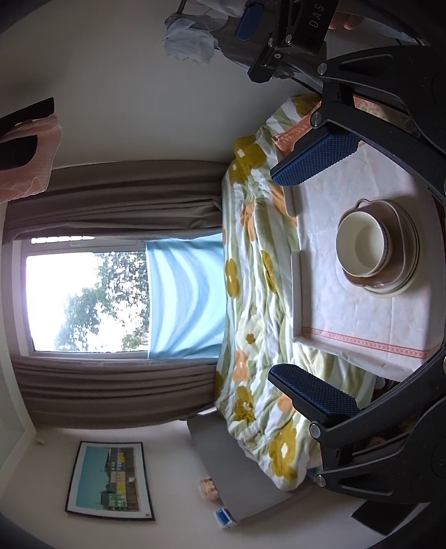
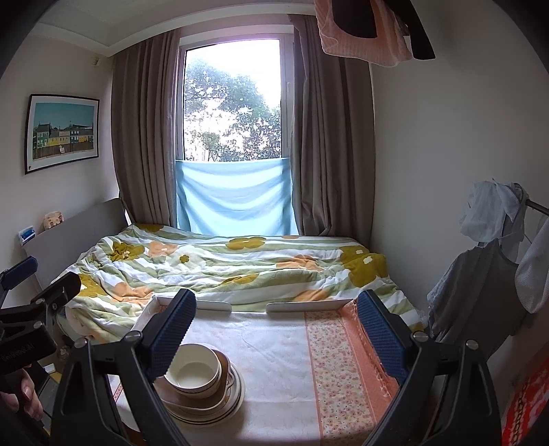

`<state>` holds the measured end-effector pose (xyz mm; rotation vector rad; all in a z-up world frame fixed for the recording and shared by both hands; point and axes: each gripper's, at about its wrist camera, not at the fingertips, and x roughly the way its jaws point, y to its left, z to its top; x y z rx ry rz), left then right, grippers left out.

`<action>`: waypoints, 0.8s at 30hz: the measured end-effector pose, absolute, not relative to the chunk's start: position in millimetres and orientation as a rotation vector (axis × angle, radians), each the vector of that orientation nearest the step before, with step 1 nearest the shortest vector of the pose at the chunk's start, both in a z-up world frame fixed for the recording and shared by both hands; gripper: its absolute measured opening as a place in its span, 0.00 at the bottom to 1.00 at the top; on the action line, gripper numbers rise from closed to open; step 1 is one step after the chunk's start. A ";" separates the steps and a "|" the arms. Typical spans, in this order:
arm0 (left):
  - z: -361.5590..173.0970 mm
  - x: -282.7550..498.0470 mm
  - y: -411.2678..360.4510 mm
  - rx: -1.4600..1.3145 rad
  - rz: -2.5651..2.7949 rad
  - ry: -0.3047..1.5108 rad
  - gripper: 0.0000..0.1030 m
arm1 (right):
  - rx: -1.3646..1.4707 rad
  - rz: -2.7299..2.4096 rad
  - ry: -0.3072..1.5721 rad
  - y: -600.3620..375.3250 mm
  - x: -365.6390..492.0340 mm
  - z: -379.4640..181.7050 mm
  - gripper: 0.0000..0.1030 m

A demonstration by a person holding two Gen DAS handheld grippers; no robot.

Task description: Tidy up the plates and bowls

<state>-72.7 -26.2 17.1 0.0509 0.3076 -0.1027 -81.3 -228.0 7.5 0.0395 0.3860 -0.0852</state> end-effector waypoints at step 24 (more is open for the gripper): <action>15.0 -75.0 -28.6 0.052 -0.100 0.305 1.00 | 0.052 -0.070 0.377 -230.7 -73.8 8.9 0.91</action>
